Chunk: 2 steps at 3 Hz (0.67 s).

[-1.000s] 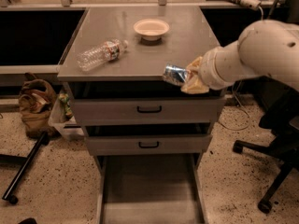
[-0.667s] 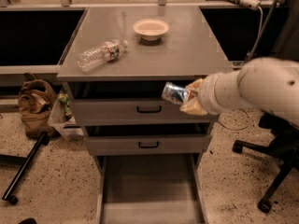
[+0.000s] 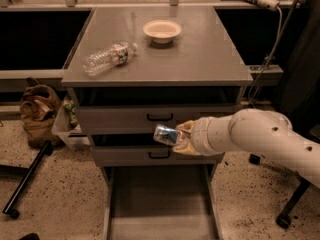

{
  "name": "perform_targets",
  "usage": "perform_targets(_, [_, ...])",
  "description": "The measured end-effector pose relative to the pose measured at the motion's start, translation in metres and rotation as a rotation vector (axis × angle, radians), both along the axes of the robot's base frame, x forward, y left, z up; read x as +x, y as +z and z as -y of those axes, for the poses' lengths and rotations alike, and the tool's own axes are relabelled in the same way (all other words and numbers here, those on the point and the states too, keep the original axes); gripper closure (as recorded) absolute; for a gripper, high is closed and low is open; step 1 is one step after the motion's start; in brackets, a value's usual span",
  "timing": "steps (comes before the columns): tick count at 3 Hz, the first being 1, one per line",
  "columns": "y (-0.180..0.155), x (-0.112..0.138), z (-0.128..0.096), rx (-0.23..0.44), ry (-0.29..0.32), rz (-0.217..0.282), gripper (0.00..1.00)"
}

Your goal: Place redbull can into bottom drawer

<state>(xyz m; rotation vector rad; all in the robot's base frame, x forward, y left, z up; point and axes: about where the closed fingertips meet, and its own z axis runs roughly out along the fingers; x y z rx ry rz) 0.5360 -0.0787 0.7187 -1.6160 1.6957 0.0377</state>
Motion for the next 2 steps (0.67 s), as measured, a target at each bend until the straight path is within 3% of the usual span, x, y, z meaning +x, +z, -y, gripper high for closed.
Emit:
perform_targets(1, [-0.0177, -0.0079, -0.0165, 0.012, 0.086, -0.029, 1.00])
perform_targets(2, [-0.0177, -0.0079, -0.0165, 0.012, 0.086, -0.029, 1.00])
